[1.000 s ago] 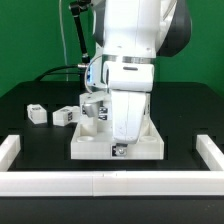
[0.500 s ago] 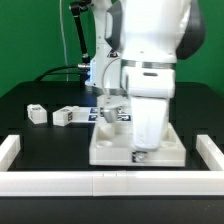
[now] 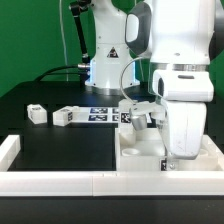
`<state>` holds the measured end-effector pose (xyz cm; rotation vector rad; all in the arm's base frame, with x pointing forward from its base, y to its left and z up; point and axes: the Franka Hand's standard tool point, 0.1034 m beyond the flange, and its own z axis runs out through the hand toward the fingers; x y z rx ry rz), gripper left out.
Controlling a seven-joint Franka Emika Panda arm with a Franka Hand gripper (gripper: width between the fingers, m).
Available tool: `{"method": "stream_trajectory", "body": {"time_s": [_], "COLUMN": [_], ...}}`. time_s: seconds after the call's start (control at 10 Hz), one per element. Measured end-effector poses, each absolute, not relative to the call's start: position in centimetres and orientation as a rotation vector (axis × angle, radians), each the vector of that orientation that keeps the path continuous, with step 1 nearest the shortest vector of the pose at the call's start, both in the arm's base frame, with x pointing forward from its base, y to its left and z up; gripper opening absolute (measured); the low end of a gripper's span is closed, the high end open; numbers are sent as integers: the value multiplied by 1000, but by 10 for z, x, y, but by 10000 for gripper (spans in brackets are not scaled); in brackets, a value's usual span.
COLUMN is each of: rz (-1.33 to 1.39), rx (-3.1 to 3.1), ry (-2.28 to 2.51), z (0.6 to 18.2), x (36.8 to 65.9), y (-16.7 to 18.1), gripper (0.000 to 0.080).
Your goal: Assemble square table
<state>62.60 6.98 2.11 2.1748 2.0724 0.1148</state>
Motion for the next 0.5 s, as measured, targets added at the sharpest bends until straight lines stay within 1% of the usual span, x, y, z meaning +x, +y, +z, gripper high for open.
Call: {"method": "stream_trajectory", "body": {"time_s": [0.5], "rz": [97], "rx": [2184], "ry": [2070], "z": [18], "x": [629], "y": [68], "gripper": [68]}}
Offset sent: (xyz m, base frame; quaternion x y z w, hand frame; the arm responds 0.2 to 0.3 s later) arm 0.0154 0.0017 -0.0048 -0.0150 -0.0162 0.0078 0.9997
